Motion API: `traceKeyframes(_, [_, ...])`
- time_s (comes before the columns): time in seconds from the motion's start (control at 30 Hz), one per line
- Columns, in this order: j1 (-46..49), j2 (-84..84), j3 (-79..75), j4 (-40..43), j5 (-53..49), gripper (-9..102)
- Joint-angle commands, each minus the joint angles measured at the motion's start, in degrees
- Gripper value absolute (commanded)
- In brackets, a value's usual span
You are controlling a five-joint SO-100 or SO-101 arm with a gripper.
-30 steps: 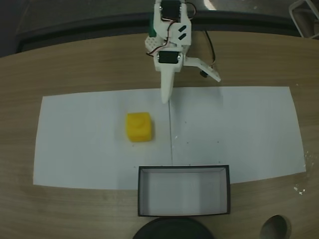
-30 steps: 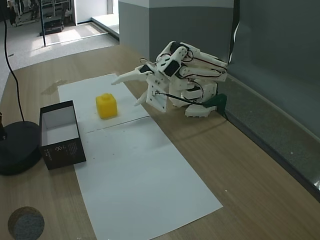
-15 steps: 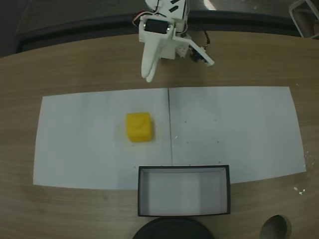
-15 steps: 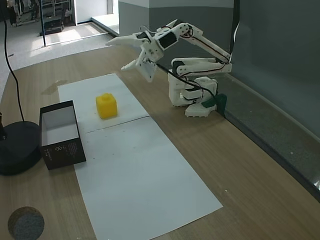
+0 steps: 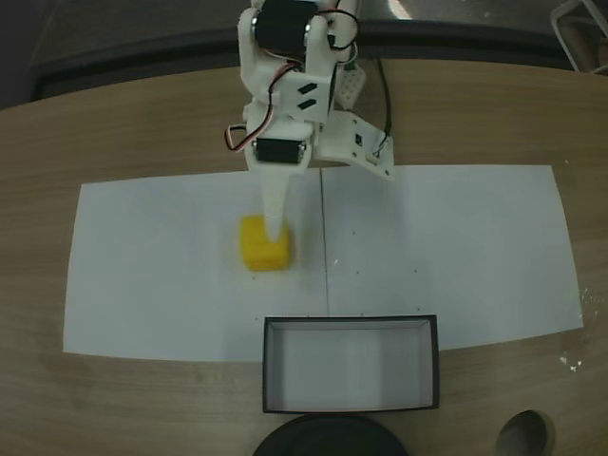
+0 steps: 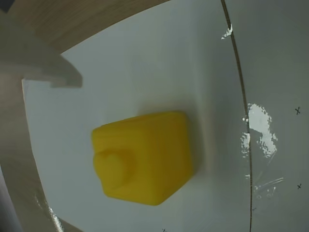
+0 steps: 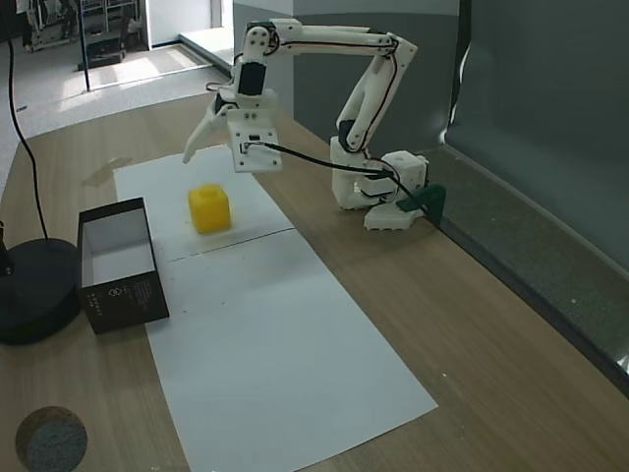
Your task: Grab a yellow square and put it in the box.
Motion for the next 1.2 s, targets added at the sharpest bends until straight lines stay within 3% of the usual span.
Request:
traceKeyframes(0.0, [1.67,-6.24,-5.45,-0.44,-0.26,39])
traceKeyframes(0.7, [3.16,-22.24,-9.84,-2.72,-3.87,38])
traceKeyframes(0.9, [2.72,-22.41,-9.76,-4.31,-3.87,11])
traceKeyframes(1.17, [1.14,-21.45,-16.17,-3.16,-3.52,10])
